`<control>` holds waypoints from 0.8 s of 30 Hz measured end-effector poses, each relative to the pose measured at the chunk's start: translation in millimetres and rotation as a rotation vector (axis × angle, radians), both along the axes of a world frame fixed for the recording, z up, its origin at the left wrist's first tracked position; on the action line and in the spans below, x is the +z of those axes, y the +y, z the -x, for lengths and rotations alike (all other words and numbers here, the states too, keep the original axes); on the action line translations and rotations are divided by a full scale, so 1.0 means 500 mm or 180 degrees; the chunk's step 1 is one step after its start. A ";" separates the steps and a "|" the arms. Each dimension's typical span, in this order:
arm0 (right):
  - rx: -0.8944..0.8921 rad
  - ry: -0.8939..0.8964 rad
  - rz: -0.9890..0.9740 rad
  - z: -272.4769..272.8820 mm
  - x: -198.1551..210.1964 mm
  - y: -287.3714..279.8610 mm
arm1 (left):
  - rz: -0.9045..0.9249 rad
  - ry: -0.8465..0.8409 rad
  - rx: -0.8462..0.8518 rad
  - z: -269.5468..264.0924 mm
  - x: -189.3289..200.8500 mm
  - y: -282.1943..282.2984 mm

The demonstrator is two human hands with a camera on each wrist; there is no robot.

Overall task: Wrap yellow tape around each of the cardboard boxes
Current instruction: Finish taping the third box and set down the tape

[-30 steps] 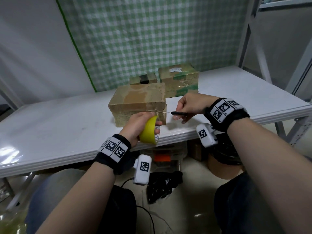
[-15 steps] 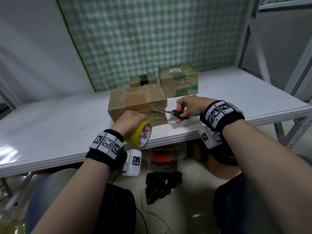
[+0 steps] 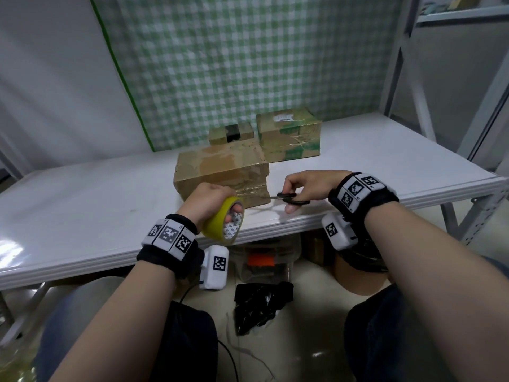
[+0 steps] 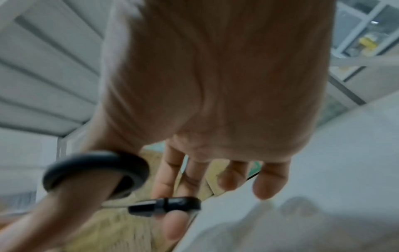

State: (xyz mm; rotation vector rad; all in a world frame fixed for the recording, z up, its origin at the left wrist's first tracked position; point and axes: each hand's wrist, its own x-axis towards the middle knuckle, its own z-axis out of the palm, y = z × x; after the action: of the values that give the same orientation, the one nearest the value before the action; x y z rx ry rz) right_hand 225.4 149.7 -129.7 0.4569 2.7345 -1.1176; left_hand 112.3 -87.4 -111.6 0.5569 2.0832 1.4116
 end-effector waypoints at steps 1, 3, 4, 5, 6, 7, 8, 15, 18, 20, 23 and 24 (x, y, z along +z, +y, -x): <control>-0.0020 0.0136 0.0162 -0.002 0.004 0.001 | -0.0045 -0.0030 -0.0010 -0.002 0.001 0.000; -0.0190 0.0534 0.0609 -0.007 0.014 0.006 | -0.0180 -0.0134 -0.0046 -0.004 0.003 0.000; -0.0328 0.0777 0.0879 -0.010 0.020 0.008 | -0.0250 -0.0175 -0.0073 -0.006 0.004 0.000; -0.0527 0.1023 0.1098 -0.013 0.025 0.010 | -0.0321 -0.0206 -0.0102 -0.008 0.004 0.001; -0.0791 0.1263 0.1196 -0.013 0.027 0.015 | -0.0394 -0.0232 -0.0130 -0.009 0.005 0.001; -0.1048 0.1417 0.1153 -0.015 0.032 0.014 | -0.0464 -0.0251 -0.0156 -0.011 0.005 0.001; -0.1320 0.1435 0.1004 -0.015 0.031 0.021 | -0.0524 -0.0262 -0.0179 -0.012 0.006 0.002; -0.1926 -0.0412 -0.1079 -0.029 0.014 0.038 | -0.0744 -0.0355 -0.0283 -0.018 0.004 0.009; -0.1867 -0.0700 -0.1431 -0.024 0.018 0.021 | -0.0770 -0.0394 -0.0284 -0.018 0.002 0.010; -0.1865 -0.0701 -0.1262 -0.018 0.025 0.018 | -0.0773 -0.0414 -0.0285 -0.018 0.001 0.010; -0.1743 -0.0314 -0.1254 -0.002 0.027 0.017 | -0.0756 -0.0399 -0.0263 -0.016 -0.001 0.010; -0.1658 0.0032 -0.1162 0.007 0.026 0.015 | -0.0739 -0.0382 -0.0248 -0.015 -0.002 0.011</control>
State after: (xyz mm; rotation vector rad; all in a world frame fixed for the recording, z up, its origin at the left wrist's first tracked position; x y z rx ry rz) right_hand 221.8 157.2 -116.5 1.2707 2.9135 -0.6860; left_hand 120.0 -82.1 -112.8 0.6220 1.7977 1.6112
